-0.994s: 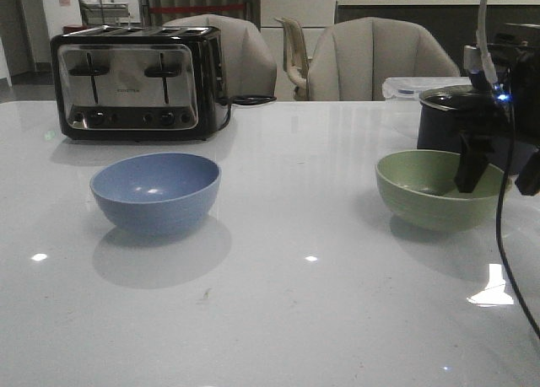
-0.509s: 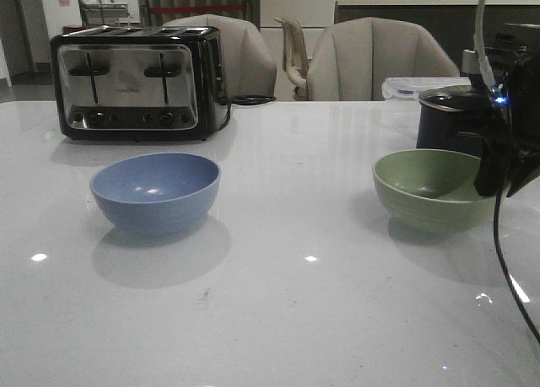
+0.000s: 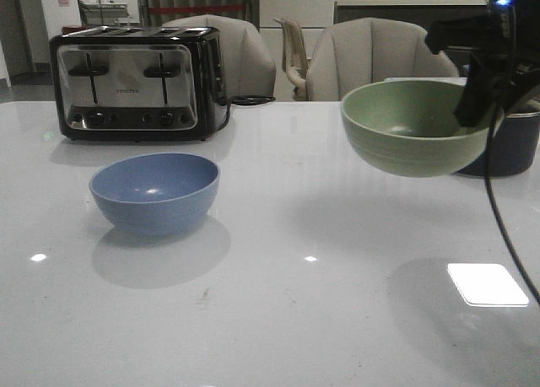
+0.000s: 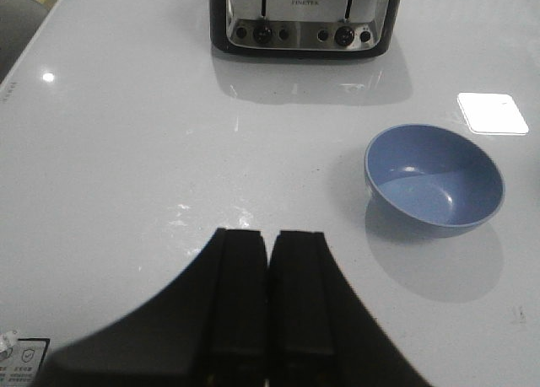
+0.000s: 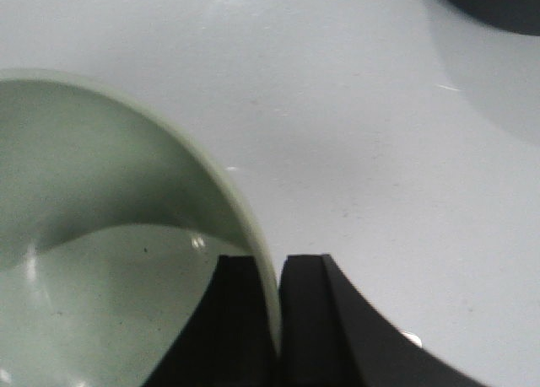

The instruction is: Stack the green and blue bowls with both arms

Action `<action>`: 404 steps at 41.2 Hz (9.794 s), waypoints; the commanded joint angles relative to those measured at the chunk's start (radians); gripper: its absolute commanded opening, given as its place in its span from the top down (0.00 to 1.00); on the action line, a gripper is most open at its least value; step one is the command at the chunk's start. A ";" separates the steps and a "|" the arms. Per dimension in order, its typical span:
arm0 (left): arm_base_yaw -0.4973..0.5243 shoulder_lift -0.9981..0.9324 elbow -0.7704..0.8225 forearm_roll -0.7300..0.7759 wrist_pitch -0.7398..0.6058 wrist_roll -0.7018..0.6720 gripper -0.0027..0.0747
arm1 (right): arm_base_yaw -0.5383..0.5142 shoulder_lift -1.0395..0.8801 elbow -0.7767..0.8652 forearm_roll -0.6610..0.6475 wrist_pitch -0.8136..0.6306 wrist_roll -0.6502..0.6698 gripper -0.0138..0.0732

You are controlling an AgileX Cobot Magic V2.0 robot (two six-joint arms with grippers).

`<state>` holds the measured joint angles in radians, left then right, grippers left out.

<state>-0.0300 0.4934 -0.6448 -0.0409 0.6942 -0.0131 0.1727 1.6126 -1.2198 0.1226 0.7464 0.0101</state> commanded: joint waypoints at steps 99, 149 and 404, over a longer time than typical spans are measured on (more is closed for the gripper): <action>-0.268 0.662 -0.271 -0.011 -0.146 0.013 0.17 | 0.302 -0.938 0.592 -0.128 -0.100 -0.035 0.37; -0.265 1.414 -0.733 0.007 -0.111 0.013 0.68 | 0.302 -0.938 0.592 -0.128 -0.100 -0.035 0.37; -0.050 -0.521 0.670 0.029 -0.775 -0.010 0.84 | 0.302 -0.938 0.592 -0.123 -0.097 -0.035 0.80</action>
<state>-0.0813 -0.0044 0.0056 0.0000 0.0090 -0.0140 0.4723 0.6782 -0.6022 0.0064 0.7142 -0.0158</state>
